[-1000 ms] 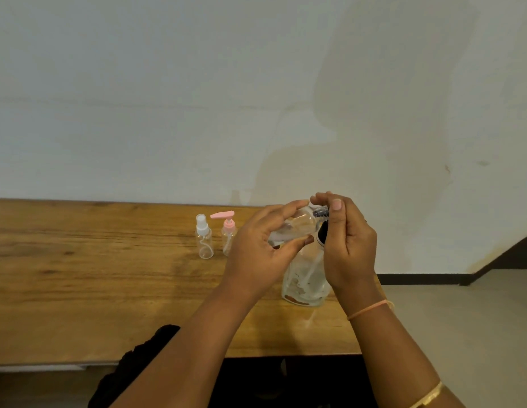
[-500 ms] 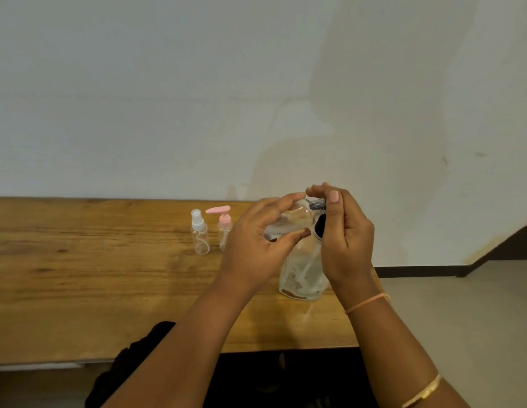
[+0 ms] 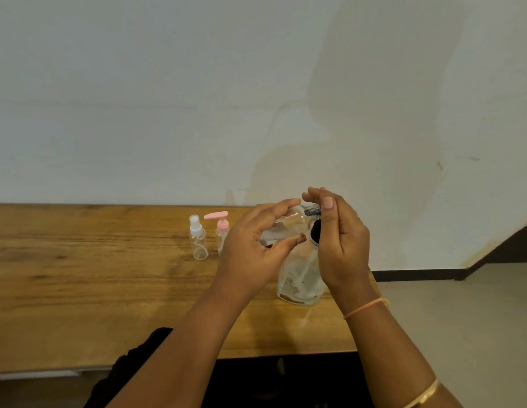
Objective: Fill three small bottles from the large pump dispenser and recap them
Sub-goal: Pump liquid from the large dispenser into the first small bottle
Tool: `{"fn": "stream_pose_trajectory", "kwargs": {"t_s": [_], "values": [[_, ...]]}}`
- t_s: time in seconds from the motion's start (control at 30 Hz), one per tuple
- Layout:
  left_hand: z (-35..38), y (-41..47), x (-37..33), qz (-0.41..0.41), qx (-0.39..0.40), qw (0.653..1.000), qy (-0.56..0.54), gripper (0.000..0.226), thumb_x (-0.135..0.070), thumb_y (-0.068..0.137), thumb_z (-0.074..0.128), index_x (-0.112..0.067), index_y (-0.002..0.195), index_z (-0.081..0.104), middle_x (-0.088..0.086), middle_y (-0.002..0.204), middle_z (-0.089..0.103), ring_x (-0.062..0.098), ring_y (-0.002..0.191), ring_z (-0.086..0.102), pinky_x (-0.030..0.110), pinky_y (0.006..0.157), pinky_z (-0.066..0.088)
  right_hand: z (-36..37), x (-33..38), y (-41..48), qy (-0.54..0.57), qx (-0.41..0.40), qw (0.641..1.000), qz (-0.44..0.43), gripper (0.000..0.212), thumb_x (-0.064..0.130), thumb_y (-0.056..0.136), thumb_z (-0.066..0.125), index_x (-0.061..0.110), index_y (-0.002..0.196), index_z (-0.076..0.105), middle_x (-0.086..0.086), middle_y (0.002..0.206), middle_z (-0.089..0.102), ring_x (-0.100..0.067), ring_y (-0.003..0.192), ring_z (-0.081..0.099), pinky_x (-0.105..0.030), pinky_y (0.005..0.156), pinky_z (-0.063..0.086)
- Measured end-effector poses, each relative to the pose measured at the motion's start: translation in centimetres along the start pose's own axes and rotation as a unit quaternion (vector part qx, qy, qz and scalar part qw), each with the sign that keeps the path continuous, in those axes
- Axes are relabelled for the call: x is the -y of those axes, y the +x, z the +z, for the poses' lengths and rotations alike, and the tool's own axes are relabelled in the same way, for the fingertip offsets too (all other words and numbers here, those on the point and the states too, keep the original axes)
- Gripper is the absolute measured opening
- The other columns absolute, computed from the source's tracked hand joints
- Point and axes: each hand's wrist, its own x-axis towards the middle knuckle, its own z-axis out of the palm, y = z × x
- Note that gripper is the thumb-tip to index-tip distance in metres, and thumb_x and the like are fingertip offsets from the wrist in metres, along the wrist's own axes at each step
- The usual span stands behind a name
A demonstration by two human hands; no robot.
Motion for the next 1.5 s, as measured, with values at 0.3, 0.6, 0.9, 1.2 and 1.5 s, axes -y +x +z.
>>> {"fn": "stream_pose_trajectory", "kwargs": {"t_s": [0.3,0.6,0.9,1.2,1.5], "values": [[0.1,-0.4,0.4,-0.018,0.008,1.0,0.0,0.057,-0.019,0.073,0.079,-0.049,0.113,0.05,-0.019,0.109,0.061,-0.015,0.104,0.05,-0.002,0.083,0.035,0.3,-0.7,-0.7,-0.022,-0.007,0.999,0.022,0.033,0.041,0.096,0.03,0.034,0.109,0.059,0.025,0.109,0.06,-0.006,0.122,0.052,-0.053,0.102,0.04],[0.0,0.1,0.1,0.004,0.0,1.0,0.002,0.059,-0.017,0.074,0.078,-0.051,0.113,0.048,-0.021,0.108,0.058,-0.015,0.103,0.05,-0.001,0.082,0.036,0.1,-0.4,0.0,-0.019,-0.006,1.0,0.012,0.03,0.041,0.095,0.03,0.038,0.11,0.056,0.027,0.113,0.057,-0.003,0.127,0.047,-0.052,0.105,0.037],[0.0,-0.2,0.1,-0.002,0.006,1.0,0.001,0.058,-0.019,0.073,0.078,-0.051,0.113,0.05,-0.021,0.108,0.06,-0.014,0.104,0.051,-0.001,0.082,0.036,0.3,-0.2,-0.6,-0.005,-0.018,1.0,0.022,0.03,0.041,0.096,0.03,0.04,0.11,0.057,0.025,0.114,0.059,-0.003,0.126,0.047,-0.05,0.105,0.039],[0.1,0.0,0.3,-0.006,0.014,1.0,0.01,0.057,-0.02,0.075,0.078,-0.05,0.113,0.049,-0.022,0.109,0.058,-0.017,0.102,0.049,-0.003,0.081,0.036,0.4,-0.8,-0.4,-0.007,-0.012,1.0,0.022,0.03,0.04,0.096,0.03,0.039,0.108,0.058,0.023,0.111,0.061,-0.009,0.123,0.052,-0.052,0.102,0.04],[0.1,-0.2,-0.3,0.002,0.003,1.0,-0.011,0.057,-0.015,0.073,0.078,-0.048,0.112,0.051,-0.021,0.106,0.059,-0.018,0.103,0.05,-0.003,0.08,0.035,-0.1,0.0,-0.4,0.035,-0.012,0.998,0.049,0.034,0.045,0.094,0.032,0.036,0.11,0.061,0.019,0.116,0.062,-0.003,0.128,0.046,-0.045,0.106,0.039]]}}
